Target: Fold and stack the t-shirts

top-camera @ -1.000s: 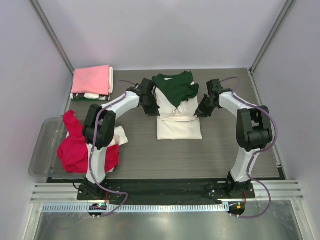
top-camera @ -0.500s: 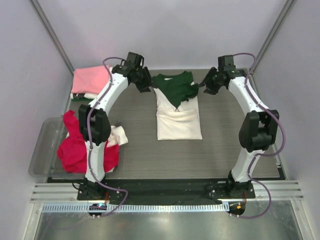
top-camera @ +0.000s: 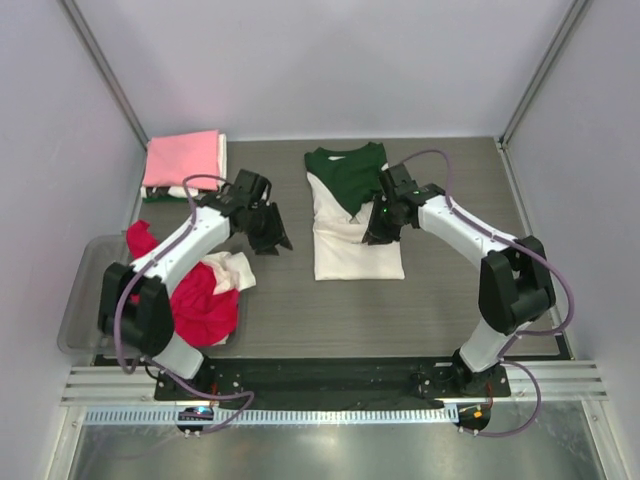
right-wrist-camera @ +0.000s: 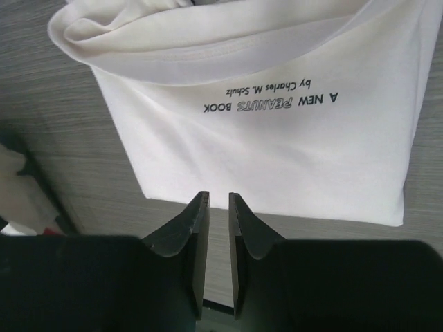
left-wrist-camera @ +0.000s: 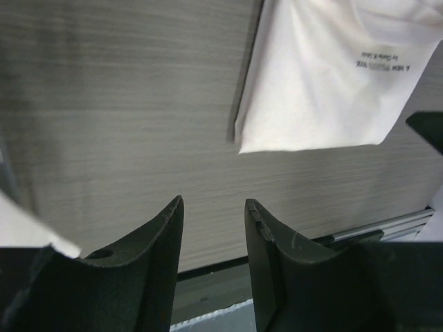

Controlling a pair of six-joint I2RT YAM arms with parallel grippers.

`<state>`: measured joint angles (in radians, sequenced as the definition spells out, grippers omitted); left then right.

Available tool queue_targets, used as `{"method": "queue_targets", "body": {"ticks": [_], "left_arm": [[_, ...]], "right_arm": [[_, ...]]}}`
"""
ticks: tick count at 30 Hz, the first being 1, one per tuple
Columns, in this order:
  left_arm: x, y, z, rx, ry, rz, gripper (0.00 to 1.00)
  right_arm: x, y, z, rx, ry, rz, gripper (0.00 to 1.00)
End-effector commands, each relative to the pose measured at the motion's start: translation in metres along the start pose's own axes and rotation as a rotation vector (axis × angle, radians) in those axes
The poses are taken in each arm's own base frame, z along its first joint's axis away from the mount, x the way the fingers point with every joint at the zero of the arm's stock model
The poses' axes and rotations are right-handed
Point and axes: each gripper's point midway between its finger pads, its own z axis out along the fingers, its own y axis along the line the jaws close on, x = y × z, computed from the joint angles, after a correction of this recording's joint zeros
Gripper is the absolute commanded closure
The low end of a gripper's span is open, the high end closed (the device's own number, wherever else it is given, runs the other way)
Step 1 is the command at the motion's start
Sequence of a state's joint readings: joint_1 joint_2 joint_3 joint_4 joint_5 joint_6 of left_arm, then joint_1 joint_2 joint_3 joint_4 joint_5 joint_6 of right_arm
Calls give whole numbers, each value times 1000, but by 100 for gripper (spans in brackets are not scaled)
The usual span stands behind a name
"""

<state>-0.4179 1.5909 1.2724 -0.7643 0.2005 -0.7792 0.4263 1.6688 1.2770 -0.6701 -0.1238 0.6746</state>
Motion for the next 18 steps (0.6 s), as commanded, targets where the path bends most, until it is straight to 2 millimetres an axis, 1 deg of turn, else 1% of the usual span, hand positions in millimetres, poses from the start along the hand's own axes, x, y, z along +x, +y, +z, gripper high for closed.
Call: {"method": "queue_targets", "body": {"ticks": [1,2,3,4,5,6,8,9,10,11,12,13,14,15,16,17,18], "left_arm": [[0,4,-25,40,-100,29,58],[3,8,-27,34,-108,28,58],[10,14,-30,33,-111,29,58],[13,18,-30,29,-113,26,58],[16,21,-31,29,-117,21,59],[21,26,-29,21,-112,15,59],[25,30,-32,27,-121,11,59],[28,32,-32,28,-123,10,59],[29,33,-32,27,-122,9,59],[30,34,-32,27,-124,8,59],[31,36,-32,25,-123,11,59],[33,37,-31,21,-118,14,59],[32,39,-32,18,-123,18,59],[33,40,-33,11,-120,30,59],[33,43,-32,-3,-123,33,59],[32,44,-32,-10,-123,38,59],[32,45,-34,-17,-119,40,59]], "right_arm": [[-16,0,13,39,-60,-51,78],[-16,0,22,54,-48,-69,80],[-13,1,27,63,-38,-84,80],[-11,-1,31,77,-27,-90,80],[-11,-3,41,99,-19,-98,81],[-11,-5,45,108,-12,-103,81],[-15,-3,51,117,-12,-112,82],[-21,-8,58,150,-28,-124,82],[-19,-11,63,162,-14,-129,82],[-27,-6,64,157,-28,-136,83],[-30,-10,72,181,-25,-141,83],[-33,-12,74,196,-28,-154,83],[-46,-6,73,188,-54,-154,83],[-51,-6,76,192,-55,-155,83],[-50,-12,86,217,-30,-159,83],[-69,-5,84,204,-58,-151,83],[-76,-5,87,209,-58,-148,83]]}}
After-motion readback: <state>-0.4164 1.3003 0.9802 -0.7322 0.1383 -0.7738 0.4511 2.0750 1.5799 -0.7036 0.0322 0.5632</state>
